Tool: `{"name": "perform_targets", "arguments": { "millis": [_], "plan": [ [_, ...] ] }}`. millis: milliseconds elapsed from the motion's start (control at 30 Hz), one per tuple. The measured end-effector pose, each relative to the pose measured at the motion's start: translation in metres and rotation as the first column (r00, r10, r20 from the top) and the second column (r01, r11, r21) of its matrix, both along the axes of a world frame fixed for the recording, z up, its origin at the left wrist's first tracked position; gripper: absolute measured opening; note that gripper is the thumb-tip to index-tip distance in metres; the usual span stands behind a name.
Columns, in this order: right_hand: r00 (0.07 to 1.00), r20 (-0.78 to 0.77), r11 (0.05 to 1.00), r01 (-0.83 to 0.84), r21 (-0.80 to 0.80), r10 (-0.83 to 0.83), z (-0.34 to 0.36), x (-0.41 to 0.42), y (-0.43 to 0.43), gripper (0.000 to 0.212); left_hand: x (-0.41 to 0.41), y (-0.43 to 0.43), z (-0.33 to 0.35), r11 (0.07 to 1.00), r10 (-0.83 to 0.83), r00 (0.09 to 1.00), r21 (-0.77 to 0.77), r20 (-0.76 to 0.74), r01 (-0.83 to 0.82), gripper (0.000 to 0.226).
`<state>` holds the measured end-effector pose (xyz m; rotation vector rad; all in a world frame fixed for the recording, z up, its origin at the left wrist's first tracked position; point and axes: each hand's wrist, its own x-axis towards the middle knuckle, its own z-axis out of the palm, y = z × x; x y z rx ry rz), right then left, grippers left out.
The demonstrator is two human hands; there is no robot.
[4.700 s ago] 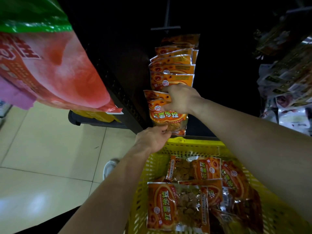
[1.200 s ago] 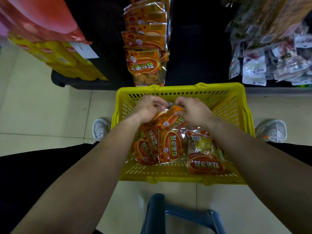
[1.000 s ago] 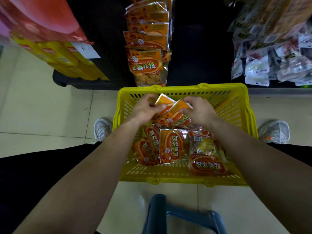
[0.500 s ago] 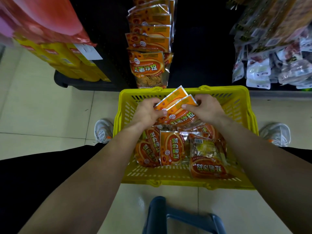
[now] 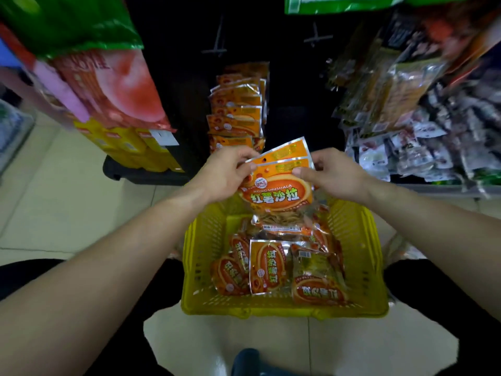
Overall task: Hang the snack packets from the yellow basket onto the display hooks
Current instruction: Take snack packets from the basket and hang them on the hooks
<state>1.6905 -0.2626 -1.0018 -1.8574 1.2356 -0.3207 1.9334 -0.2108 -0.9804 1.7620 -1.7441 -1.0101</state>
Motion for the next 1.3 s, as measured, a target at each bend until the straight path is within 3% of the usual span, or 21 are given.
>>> {"name": "perform_targets", "arguments": {
  "millis": [167,300,400,500,600,867,1300],
  "plan": [
    [1.0,0.008,0.991,0.006,-0.134,-0.005,0.07,-0.018,0.024,0.034,-0.006,0.028,0.062,0.989,-0.122,0.988,-0.092,-0.09,0.113,0.031],
    [0.999,0.037,0.986,0.028,-0.166,-0.022,0.082,-0.024,0.041,0.052,-0.013,0.037,0.073,0.991,-0.036,0.971,-0.136,-0.234,0.004,0.028],
    [0.992,0.082,0.976,0.112,-0.184,-0.099,0.081,-0.022,0.039,0.047,-0.019,0.032,0.078,0.989,-0.024,0.963,-0.146,-0.27,-0.017,0.026],
    [0.966,0.247,0.983,0.118,-0.143,-0.08,0.087,-0.018,0.029,0.017,-0.017,0.027,0.083,0.988,0.014,0.953,-0.141,-0.304,-0.06,0.027],
    [0.932,0.362,0.997,0.053,-0.063,-0.027,0.086,-0.021,0.023,0.038,-0.013,0.024,0.085,0.987,0.033,0.944,-0.138,-0.329,-0.082,0.03],
    [0.942,0.311,0.975,0.172,-0.138,-0.122,0.08,-0.01,0.017,0.006,-0.01,0.009,0.081,0.972,0.105,0.937,-0.164,-0.333,-0.167,0.027],
    [0.959,0.244,0.972,0.185,-0.142,-0.147,0.065,-0.008,0.007,0.028,-0.012,0.003,0.079,0.967,0.112,0.956,-0.191,-0.272,-0.168,0.025]
  ]
}}
